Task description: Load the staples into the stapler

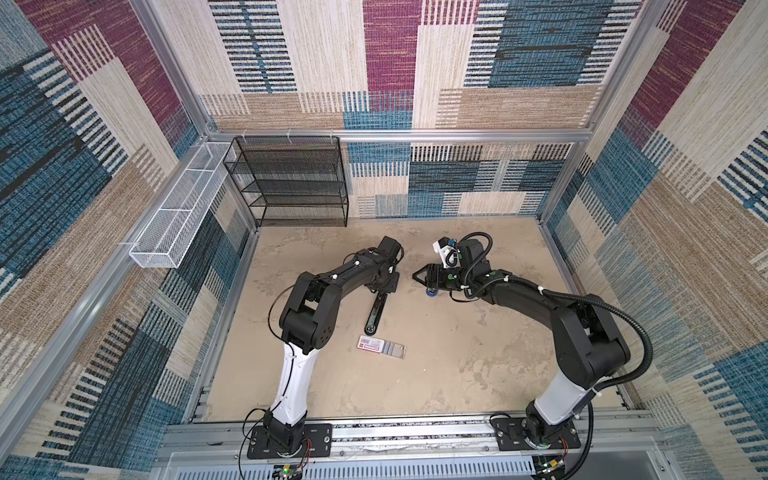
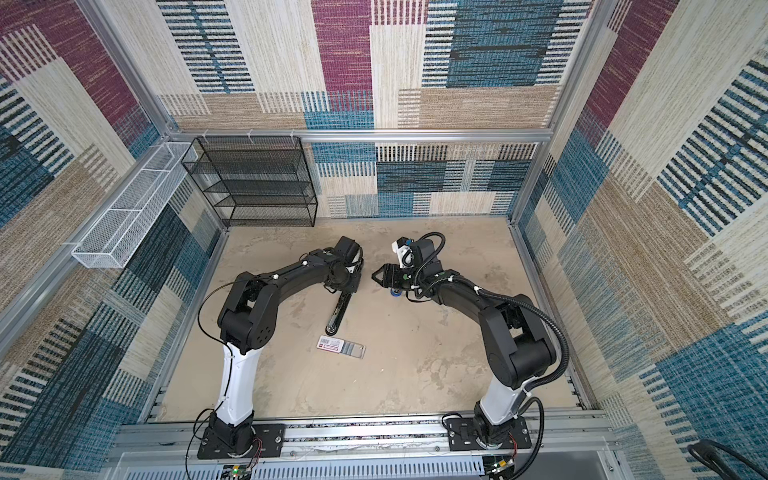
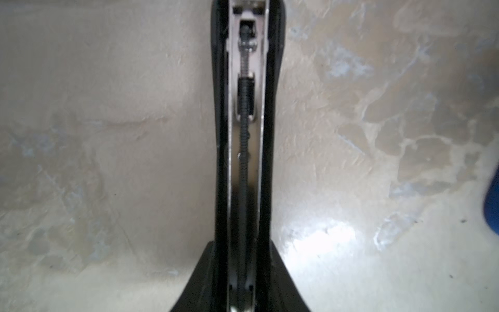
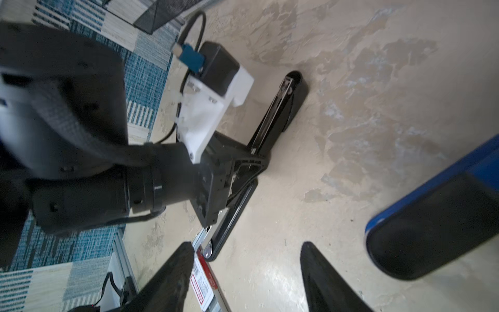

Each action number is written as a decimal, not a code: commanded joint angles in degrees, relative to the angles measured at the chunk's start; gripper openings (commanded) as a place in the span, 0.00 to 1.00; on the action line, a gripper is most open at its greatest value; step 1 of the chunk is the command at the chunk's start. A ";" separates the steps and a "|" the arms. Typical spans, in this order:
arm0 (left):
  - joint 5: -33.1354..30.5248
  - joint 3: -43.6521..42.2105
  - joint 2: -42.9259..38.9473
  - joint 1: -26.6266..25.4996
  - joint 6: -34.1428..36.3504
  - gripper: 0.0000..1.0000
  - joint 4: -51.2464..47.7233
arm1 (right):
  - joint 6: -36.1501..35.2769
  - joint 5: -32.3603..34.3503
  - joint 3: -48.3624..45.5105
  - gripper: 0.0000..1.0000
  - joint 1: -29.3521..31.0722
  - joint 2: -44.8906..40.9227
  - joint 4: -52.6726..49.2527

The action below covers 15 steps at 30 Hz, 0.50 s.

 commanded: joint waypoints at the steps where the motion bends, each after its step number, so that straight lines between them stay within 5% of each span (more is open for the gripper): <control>1: -0.81 0.05 -1.55 -0.11 3.32 0.09 -0.72 | 4.49 -1.80 1.98 0.66 -1.21 2.73 5.48; 15: 1.79 -1.58 -4.32 -0.06 5.86 0.08 3.18 | 11.21 -8.55 24.09 0.65 -3.17 24.71 7.10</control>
